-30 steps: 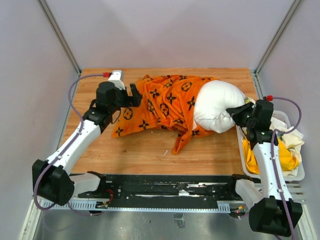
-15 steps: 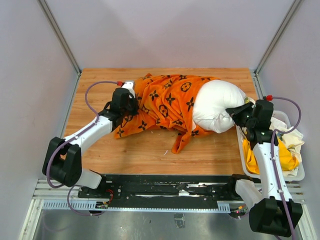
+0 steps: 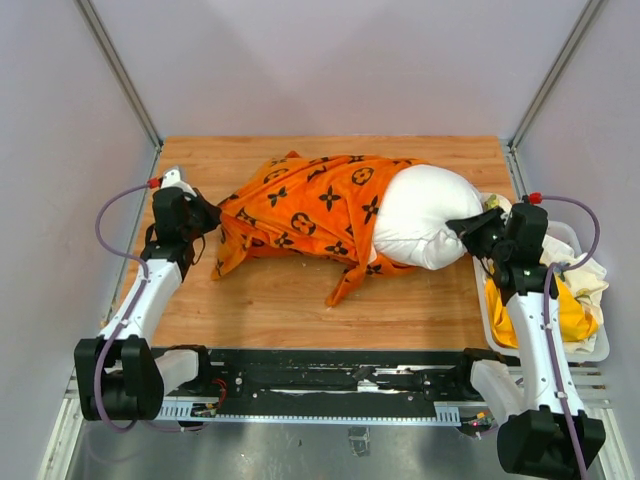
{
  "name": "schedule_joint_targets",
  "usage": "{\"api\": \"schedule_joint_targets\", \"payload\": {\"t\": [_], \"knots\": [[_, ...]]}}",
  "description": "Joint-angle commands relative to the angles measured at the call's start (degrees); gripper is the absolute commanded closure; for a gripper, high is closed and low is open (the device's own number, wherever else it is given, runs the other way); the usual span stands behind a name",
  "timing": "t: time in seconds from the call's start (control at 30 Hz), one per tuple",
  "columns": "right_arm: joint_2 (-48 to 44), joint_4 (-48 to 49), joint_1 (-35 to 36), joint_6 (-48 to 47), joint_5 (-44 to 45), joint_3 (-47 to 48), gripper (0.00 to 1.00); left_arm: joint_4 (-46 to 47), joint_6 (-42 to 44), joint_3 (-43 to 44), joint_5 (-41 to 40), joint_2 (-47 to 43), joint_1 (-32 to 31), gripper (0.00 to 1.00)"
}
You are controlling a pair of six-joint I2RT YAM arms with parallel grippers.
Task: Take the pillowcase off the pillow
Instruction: Remove the pillow from the pillowcase.
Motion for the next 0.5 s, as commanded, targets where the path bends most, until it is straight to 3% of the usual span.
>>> {"api": "schedule_joint_targets", "payload": {"t": [0.0,0.03,0.07,0.13,0.2,0.33,0.47], "knots": [[-1.1,7.7,-2.1,-1.0,9.7,2.8,0.99,4.1,0.5,-0.8,-6.5,-2.0,3.5,1.0],[-0.7,8.9,-2.1,-1.3,8.2,2.6,0.99,4.7,1.1,-0.7,-4.2,-2.4,3.5,0.98],[0.2,10.0,-2.0,-1.3,6.1,2.6,0.99,4.8,1.2,-0.2,-1.8,-2.6,3.4,0.87],[2.9,10.7,-1.0,-1.5,2.0,3.5,0.99,3.6,1.2,1.7,0.2,-3.0,1.9,0.43],[6.2,10.4,0.8,-2.4,-1.2,5.1,0.99,1.7,3.7,4.4,-3.8,-3.6,-3.0,0.02],[10.4,10.9,6.9,-4.8,-1.5,7.7,0.99,0.7,8.6,9.0,-13.8,-3.9,-15.2,0.01],[11.7,11.1,13.1,-7.6,1.8,9.6,0.99,4.2,10.0,12.6,-11.0,-0.4,-18.6,0.0]]}}
